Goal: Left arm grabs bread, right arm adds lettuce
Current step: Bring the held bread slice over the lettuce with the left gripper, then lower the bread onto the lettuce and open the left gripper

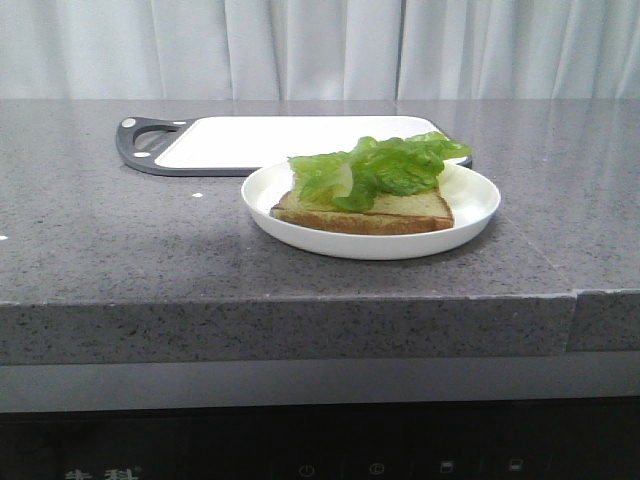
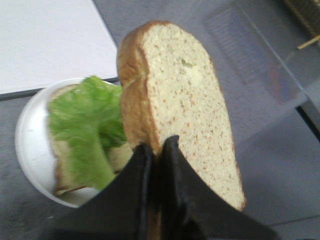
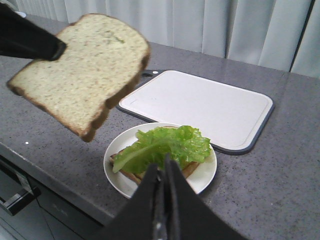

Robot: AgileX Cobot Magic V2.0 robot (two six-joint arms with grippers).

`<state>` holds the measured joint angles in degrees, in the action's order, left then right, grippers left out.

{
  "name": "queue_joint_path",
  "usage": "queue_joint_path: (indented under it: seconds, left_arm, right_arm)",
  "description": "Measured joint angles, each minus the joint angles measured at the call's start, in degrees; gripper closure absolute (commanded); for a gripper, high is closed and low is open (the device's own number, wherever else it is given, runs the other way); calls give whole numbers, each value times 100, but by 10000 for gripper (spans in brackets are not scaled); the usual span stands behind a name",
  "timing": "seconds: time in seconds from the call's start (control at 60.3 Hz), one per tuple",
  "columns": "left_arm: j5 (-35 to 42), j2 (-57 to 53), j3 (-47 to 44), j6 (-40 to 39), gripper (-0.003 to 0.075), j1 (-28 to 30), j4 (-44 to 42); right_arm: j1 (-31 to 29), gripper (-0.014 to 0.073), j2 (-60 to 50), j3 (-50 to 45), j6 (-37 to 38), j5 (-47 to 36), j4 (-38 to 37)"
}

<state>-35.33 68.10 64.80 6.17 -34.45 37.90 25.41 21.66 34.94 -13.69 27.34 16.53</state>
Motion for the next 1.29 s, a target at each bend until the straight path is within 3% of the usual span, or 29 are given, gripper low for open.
queue_joint_path:
  seconds: [0.149, 0.315, 0.796, 0.945, 1.128, 1.194, 1.294]
  left_arm:
    - [-804, 1150, 490, 1616, 741, 541, 2215]
    - [-1420, 2142, 633, 2532, 741, 1186, 3774]
    - [-1873, 3302, 633, 2805, 736, 1461, 3621]
    - [-1743, 3312, 642, 2959, 596, 1464, 3544]
    - [-1691, 3312, 655, 3000, 307, 1477, 3544]
    - [-1691, 3301, 655, 3042, 273, 1511, 3544]
    - [-1783, 3152, 655, 3273, 290, 1619, 3544]
  right_arm:
    - [0, 654, -329, -15, 34, 319, 0]
    - [0, 654, -345, -25, 46, 488, 0]
    - [0, 654, -345, -37, 46, 502, 10]
    - [0, 654, -345, -37, 54, 502, 10]
    - [0, 654, -345, -37, 54, 502, 10]
    - [0, 654, -345, -37, 54, 502, 10]
    - [0, 654, -345, -37, 54, 502, 10]
